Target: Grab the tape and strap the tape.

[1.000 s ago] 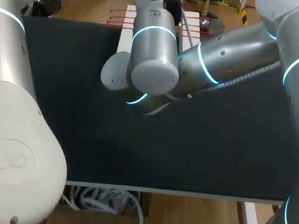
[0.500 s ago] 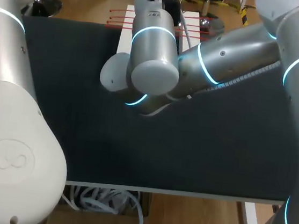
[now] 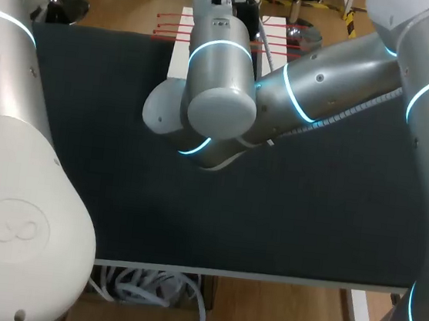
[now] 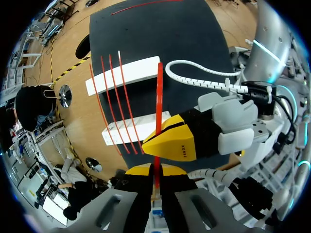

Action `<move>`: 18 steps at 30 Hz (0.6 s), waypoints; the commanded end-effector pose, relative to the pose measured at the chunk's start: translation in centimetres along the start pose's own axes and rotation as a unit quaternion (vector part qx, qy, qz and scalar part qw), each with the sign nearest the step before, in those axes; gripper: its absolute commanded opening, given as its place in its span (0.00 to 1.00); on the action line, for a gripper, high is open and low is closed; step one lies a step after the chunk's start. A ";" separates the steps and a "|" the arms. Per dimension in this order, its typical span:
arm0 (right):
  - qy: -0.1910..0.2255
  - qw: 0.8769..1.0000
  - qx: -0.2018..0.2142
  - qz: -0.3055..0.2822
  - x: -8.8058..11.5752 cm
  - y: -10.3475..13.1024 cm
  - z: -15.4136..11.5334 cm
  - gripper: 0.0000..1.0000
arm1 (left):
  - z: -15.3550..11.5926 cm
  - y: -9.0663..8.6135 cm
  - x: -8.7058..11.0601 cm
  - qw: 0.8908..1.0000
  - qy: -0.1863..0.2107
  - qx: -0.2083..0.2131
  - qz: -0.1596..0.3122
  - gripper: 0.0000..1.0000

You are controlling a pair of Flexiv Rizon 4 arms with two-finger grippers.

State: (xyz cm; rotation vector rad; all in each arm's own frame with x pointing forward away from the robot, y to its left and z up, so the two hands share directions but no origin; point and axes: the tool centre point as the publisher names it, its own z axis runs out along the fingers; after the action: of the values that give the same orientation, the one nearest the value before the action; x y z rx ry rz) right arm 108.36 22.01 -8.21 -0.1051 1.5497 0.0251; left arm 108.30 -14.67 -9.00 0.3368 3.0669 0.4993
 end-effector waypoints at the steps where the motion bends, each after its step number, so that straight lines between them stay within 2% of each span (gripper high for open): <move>1: 0.004 1.000 0.000 -0.002 -0.2 -0.1 -0.3 0.00 | -0.1 0.0 0.0 1.000 0.001 -0.001 0.001 0.00; 18: 0.002 1.000 0.009 -0.007 -0.3 -1.2 -0.8 0.00 | -0.1 0.0 0.0 1.000 0.001 -0.001 0.001 0.00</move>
State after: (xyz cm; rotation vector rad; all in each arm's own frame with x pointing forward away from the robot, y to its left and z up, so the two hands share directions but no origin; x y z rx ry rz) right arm 107.88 21.03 -8.06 -0.0951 1.5468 -0.0012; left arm 108.31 -14.67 -8.99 0.3366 3.0669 0.4990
